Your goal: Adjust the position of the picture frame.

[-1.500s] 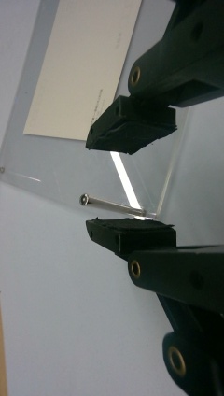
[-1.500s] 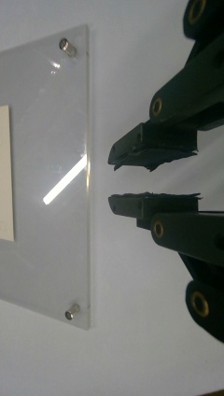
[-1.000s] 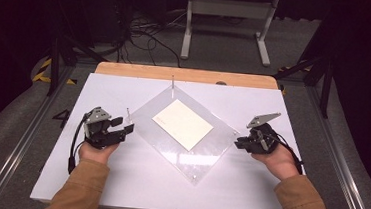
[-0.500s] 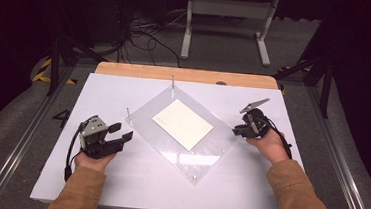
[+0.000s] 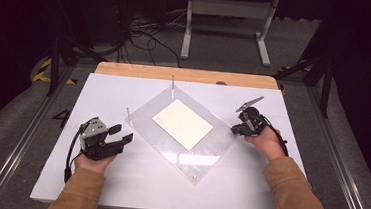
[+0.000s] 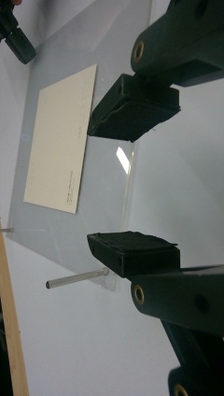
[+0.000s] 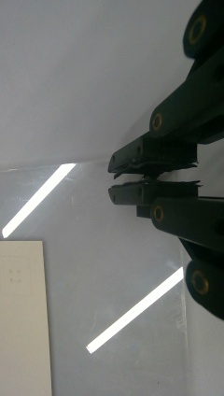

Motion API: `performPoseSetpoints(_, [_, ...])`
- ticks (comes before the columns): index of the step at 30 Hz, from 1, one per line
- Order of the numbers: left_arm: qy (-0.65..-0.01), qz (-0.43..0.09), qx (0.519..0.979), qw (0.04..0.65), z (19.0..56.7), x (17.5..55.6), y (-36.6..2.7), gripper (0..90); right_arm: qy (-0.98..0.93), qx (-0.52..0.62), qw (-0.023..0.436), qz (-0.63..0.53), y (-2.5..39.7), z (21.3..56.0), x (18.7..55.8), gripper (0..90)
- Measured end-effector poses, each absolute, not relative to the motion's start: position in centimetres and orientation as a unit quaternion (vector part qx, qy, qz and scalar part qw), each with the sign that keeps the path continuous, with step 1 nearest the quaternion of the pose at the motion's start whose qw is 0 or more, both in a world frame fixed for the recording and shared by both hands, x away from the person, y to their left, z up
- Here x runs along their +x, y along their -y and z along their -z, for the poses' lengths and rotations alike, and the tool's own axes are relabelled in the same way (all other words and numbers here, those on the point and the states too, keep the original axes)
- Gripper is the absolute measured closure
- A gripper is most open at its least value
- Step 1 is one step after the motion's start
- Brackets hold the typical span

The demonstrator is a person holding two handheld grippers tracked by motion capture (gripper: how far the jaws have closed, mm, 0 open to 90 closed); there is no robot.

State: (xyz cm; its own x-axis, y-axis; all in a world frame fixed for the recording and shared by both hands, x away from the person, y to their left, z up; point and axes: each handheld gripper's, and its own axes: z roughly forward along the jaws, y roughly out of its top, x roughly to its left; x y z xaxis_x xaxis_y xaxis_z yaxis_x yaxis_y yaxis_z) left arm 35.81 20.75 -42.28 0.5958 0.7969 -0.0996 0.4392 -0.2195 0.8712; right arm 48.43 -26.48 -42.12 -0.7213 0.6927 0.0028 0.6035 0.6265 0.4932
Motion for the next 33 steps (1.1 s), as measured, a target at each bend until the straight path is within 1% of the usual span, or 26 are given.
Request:
performPoseSetpoints(12, [-0.413,-0.187,0.754,0.475,42.4,35.9,-21.0,42.4,-0.915,0.335,0.090,-0.208,25.6,41.8,48.2,84.7])
performPoseSetpoints(14, [-0.414,-0.185,0.754,0.476,42.5,35.8,-21.1,42.5,-0.920,0.322,0.095,-0.203,25.4,41.8,47.5,84.7])
performPoseSetpoints(18, [-0.416,-0.178,0.754,0.476,42.7,35.9,-21.2,42.2,-0.927,0.302,0.090,-0.202,25.2,41.8,46.1,84.7])
performPoseSetpoints(21, [-0.411,-0.172,0.759,0.474,42.8,35.9,-21.1,40.4,-0.934,0.282,0.092,-0.199,24.9,41.8,44.4,84.6])
performPoseSetpoints(26, [-0.407,-0.165,0.769,0.464,43.1,35.9,-20.7,39.4,-0.946,0.246,0.082,-0.197,24.3,41.9,41.8,84.6])
performPoseSetpoints(29, [-0.409,-0.159,0.770,0.463,43.3,35.8,-20.7,38.5,-0.947,0.241,0.077,-0.197,24.1,41.9,41.0,84.6])
performPoseSetpoints(30, [-0.409,-0.157,0.771,0.462,43.4,35.9,-20.8,38.2,-0.948,0.235,0.072,-0.202,23.8,41.9,39.9,84.6])
performPoseSetpoints(33, [-0.411,-0.147,0.776,0.455,43.7,35.7,-20.7,38.1,-0.949,0.229,0.068,-0.206,23.6,42.0,38.9,84.6])
